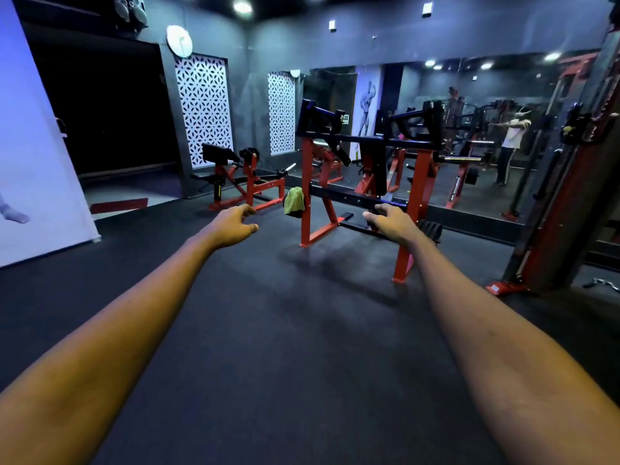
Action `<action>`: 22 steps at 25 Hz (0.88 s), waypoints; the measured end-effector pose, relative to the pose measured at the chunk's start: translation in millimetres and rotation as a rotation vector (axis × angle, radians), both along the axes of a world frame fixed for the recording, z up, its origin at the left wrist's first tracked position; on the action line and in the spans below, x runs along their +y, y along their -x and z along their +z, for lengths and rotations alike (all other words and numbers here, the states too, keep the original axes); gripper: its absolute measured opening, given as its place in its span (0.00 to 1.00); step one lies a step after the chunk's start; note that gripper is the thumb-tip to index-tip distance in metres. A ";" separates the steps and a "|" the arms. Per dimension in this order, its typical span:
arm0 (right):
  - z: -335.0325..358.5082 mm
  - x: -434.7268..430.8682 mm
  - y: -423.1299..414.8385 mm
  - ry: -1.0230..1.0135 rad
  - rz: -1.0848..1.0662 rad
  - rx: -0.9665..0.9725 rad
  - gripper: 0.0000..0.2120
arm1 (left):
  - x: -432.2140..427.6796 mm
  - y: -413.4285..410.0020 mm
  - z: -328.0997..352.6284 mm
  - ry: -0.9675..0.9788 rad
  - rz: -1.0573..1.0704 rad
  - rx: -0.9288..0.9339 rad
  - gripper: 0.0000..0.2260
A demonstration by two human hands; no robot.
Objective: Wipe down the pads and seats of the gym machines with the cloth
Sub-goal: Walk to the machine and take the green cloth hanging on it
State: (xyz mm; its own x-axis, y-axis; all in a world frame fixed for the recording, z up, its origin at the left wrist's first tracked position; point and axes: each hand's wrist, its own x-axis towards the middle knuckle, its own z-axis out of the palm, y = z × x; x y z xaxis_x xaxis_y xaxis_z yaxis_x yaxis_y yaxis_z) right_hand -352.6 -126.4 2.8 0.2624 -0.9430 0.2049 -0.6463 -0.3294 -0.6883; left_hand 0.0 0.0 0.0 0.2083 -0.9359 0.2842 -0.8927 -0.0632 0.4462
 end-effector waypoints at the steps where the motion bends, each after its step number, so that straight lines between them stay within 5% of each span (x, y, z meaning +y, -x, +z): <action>1: -1.8 -5.1 -7.4 -0.003 0.007 -0.004 0.34 | -5.0 -6.3 -3.2 -0.007 0.010 0.018 0.23; 6: -16.5 -59.1 -47.0 -0.032 0.008 -0.002 0.26 | -57.8 -42.7 -21.6 -0.054 0.042 0.021 0.23; 10: -23.0 -137.1 -76.8 -0.013 0.009 -0.033 0.33 | -122.6 -70.2 -26.5 -0.047 0.053 0.029 0.22; 22: -22.0 -367.2 -194.9 -0.064 0.090 -0.098 0.31 | -345.8 -159.4 -17.0 -0.054 0.088 0.053 0.22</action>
